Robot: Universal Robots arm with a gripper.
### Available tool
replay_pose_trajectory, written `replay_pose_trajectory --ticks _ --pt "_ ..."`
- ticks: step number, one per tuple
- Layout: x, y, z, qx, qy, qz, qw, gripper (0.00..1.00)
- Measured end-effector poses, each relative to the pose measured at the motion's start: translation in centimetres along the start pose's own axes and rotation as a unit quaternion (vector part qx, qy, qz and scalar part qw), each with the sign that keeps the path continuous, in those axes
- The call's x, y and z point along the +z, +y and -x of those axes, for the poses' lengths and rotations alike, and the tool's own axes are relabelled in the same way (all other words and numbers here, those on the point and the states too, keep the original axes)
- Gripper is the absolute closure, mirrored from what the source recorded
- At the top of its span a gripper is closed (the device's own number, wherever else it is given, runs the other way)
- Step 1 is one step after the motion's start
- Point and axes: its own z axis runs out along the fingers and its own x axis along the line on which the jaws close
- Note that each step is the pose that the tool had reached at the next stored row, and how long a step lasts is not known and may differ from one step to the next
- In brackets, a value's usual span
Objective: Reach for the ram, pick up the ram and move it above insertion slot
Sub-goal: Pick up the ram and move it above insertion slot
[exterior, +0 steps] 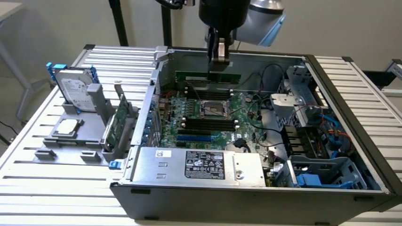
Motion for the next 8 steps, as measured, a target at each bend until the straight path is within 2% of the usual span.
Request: replay_pose_trajectory --ticks 8 --pt "0.23 -0.73 3.0 0.000 0.0023 0.0001 1.0000 0.86"
